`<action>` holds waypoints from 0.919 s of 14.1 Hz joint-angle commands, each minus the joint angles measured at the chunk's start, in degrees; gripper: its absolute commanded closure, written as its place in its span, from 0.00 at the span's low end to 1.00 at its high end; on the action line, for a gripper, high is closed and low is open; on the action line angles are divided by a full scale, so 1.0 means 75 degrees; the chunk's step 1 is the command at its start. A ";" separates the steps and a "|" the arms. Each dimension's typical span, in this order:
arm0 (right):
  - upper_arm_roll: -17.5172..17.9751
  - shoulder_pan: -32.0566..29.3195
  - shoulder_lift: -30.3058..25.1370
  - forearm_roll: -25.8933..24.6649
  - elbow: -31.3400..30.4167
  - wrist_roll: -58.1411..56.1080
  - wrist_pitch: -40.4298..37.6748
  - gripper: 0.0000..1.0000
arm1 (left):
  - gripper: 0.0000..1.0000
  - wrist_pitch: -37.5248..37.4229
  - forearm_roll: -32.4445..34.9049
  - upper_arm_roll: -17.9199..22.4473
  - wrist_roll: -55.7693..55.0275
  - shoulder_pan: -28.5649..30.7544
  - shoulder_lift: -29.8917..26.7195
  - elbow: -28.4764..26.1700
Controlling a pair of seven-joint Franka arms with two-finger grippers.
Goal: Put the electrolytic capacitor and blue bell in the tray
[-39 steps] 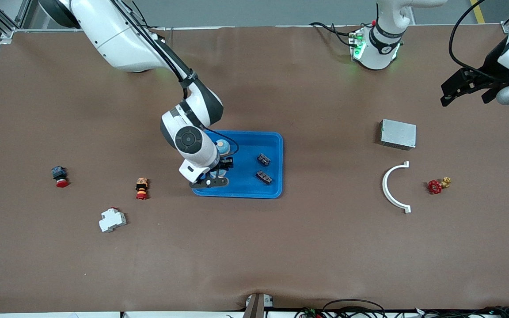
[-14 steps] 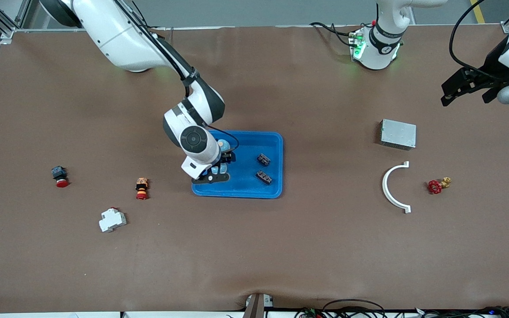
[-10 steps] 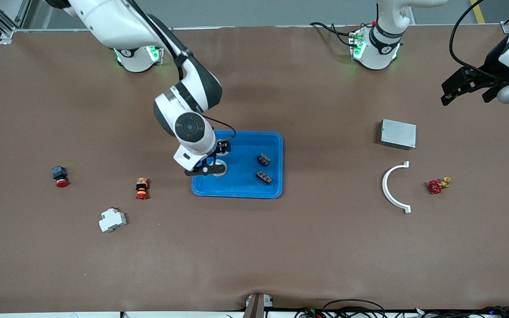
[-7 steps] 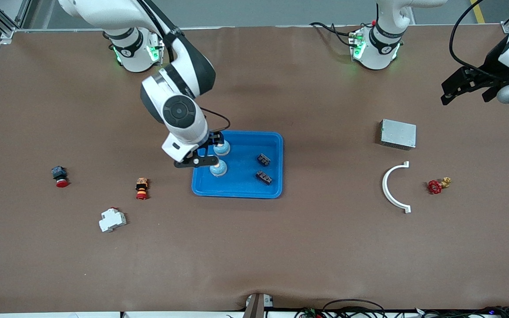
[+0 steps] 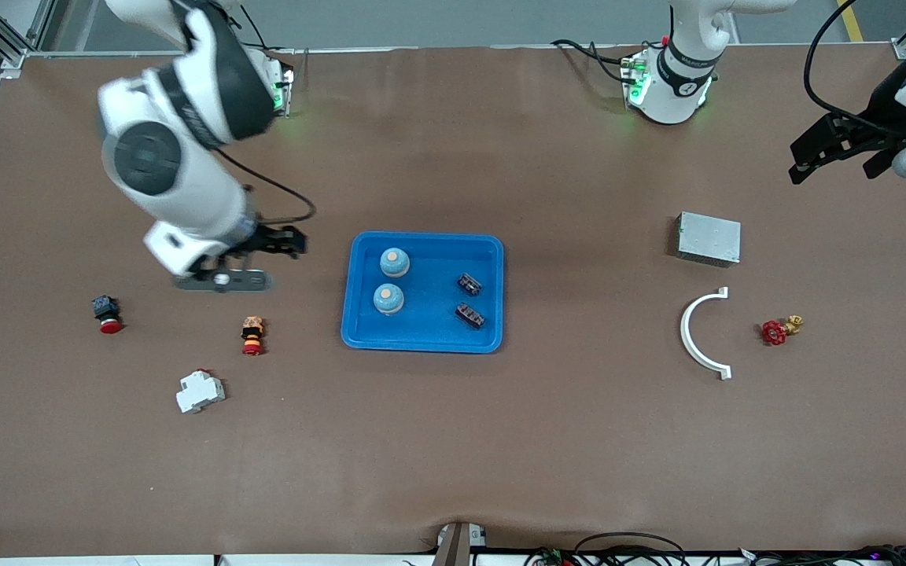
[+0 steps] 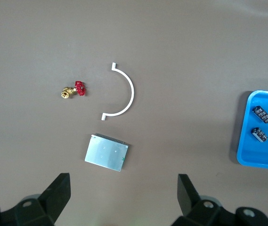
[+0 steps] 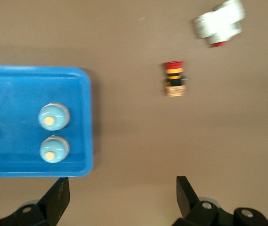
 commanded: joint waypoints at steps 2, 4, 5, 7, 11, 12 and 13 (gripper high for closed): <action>0.0147 -0.1116 -0.0862 0.0061 -0.0227 -0.0944 -0.0504 0.00 | 0.00 -0.0159 -0.0113 0.0012 0.0192 0.0046 0.0012 0.0124; 0.0113 -0.1865 -0.0956 0.0073 -0.0168 -0.2243 -0.0553 0.00 | 0.00 -0.0148 -0.0113 0.0001 0.0192 0.0022 0.0071 0.0124; 0.0089 -0.2171 -0.0991 0.0073 -0.0145 -0.2667 -0.0529 0.00 | 0.00 -0.0148 -0.0113 0.0001 0.0192 0.0011 0.0141 0.0124; -0.0109 -0.2524 -0.1073 0.0073 -0.0075 -0.2882 -0.0494 0.00 | 0.00 -0.0136 -0.0113 0.0001 0.0181 -0.0060 0.0188 0.0159; -0.0356 -0.2537 -0.1460 0.0061 0.0078 -0.2906 -0.0588 0.00 | 0.00 -0.0148 -0.0124 -0.0069 0.0192 -0.0071 0.0189 0.0171; -0.0356 -0.2537 -0.1542 0.0061 0.0067 -0.2952 -0.0599 0.00 | 0.00 -0.0159 -0.0136 -0.0116 0.0192 -0.0060 0.0188 0.0171; -0.0356 -0.2525 -0.1705 0.0061 -0.0026 -0.3022 -0.0623 0.00 | 0.00 -0.0159 -0.0136 -0.0128 0.0204 -0.0048 0.0177 0.0159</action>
